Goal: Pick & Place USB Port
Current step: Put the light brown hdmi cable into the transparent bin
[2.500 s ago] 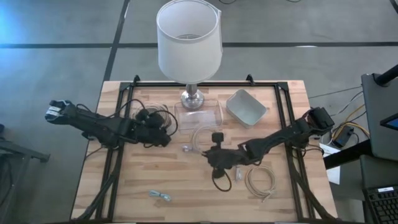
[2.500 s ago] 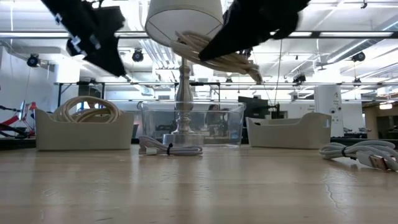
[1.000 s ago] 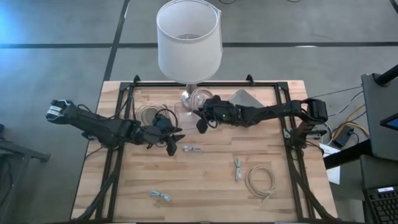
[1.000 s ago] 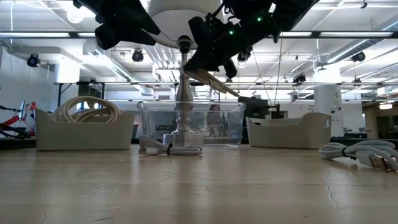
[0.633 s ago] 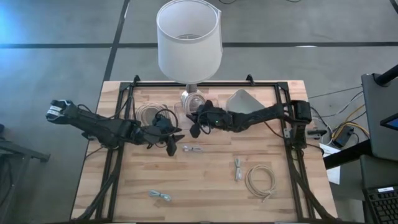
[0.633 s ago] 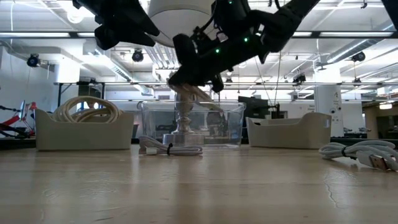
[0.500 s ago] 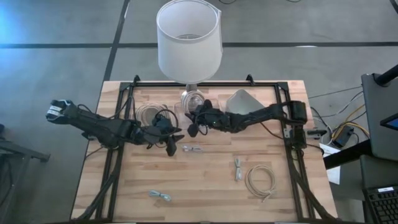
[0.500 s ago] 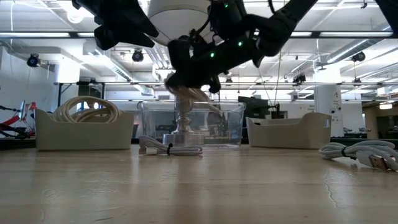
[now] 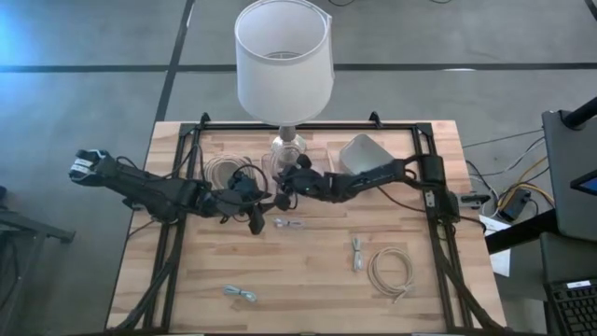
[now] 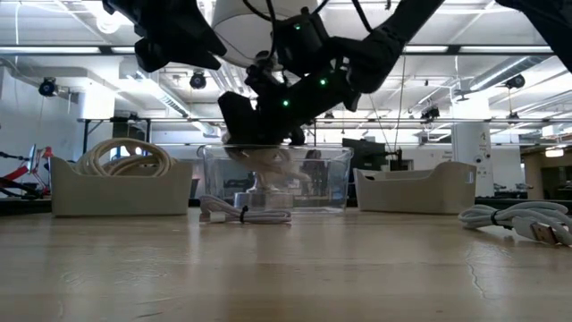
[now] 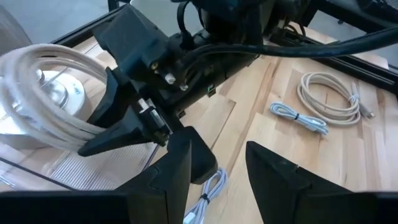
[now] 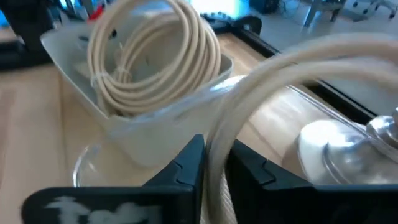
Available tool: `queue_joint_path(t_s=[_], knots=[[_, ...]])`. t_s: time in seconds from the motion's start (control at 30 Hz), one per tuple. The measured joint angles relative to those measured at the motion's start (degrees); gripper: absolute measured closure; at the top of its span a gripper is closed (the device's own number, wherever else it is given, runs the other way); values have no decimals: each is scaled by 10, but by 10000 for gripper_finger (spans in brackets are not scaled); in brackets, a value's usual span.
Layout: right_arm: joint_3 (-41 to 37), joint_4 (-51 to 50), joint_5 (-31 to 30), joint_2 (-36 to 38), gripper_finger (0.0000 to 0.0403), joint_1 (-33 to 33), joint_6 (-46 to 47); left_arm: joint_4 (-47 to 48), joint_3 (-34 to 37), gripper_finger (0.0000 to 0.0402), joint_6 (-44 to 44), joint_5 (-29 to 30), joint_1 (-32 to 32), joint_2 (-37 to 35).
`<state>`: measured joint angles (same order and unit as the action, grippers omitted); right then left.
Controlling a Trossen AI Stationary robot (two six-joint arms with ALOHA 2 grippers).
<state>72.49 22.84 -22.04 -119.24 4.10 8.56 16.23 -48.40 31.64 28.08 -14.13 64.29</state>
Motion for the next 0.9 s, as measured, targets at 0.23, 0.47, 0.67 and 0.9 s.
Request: queue_joint_path(t_s=[0.23, 0.47, 0.67, 0.9], knots=[[40, -79, 0, 7, 296, -5, -2, 3, 0, 245, 0, 0, 0, 0], [62, -145, 0, 7, 268, -8, -14, 7, 0, 245, 0, 0, 0, 0], [80, -232, 0, 23, 257, -12, -32, 18, 0, 245, 0, 0, 0, 0], [80, -328, 0, 97, 266, -45, -21, 18, 0, 246, -4, 0, -2, 0]])
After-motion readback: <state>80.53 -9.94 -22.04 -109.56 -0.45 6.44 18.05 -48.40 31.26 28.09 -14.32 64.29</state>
